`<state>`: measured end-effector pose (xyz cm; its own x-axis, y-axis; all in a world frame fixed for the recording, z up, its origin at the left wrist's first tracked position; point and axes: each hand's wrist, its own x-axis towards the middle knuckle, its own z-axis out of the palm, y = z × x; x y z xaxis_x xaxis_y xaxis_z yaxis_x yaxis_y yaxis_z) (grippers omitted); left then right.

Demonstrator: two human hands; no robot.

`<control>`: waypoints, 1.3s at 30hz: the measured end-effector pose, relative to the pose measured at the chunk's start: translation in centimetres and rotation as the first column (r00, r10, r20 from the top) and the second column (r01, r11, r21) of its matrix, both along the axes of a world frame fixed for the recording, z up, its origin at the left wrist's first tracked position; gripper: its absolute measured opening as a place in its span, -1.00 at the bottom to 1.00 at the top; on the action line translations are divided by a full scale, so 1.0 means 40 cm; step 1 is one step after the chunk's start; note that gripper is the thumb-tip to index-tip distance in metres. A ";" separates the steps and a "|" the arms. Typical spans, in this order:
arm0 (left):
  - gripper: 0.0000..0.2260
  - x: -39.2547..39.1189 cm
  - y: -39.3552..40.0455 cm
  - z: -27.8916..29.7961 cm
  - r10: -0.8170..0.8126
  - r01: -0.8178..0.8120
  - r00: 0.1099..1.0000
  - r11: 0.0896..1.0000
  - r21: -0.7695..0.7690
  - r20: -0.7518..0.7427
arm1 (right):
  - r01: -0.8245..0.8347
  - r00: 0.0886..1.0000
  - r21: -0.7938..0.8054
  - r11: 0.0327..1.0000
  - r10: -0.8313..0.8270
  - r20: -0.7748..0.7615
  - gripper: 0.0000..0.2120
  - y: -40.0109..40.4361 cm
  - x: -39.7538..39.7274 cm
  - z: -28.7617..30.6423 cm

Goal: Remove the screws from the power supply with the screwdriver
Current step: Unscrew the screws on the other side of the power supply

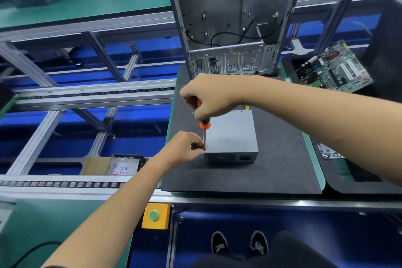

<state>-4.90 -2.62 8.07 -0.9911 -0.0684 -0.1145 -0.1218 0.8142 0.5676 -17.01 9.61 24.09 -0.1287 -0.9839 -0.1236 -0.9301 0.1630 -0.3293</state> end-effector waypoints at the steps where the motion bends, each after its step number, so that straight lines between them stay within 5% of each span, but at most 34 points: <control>1: -0.89 0.000 0.001 0.000 -0.005 0.005 1.000 1.000 -0.014 -0.006 | 0.022 1.000 -0.025 0.999 -0.022 0.012 -0.88 0.003 -0.004 -0.007; 15: -0.86 0.007 0.011 -0.002 0.038 -0.038 0.999 0.999 0.004 -0.015 | -0.020 0.992 -0.174 0.985 0.041 0.119 -0.88 0.009 -0.015 0.031; 23: -0.92 0.002 0.009 0.006 -0.030 0.028 0.999 0.998 -0.060 -0.030 | 0.000 0.999 -0.074 0.997 0.004 0.046 -0.88 0.017 -0.026 0.001; 31: -0.93 0.009 0.006 -0.004 0.089 -0.093 0.995 0.986 0.136 0.033 | -0.011 0.995 -0.095 0.995 0.020 0.094 -0.79 0.015 -0.005 -0.003; 39: -0.95 0.013 0.009 -0.007 0.109 -0.112 0.994 0.980 0.164 0.027 | -0.015 0.996 -0.097 0.995 0.023 0.082 -0.88 0.015 0.003 -0.013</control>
<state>-4.39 -2.24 7.78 -0.9761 -0.1565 -0.1510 -0.2175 0.6904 0.6899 -16.88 10.19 23.56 -0.1028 -0.9940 -0.0373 -0.9017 0.1090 -0.4184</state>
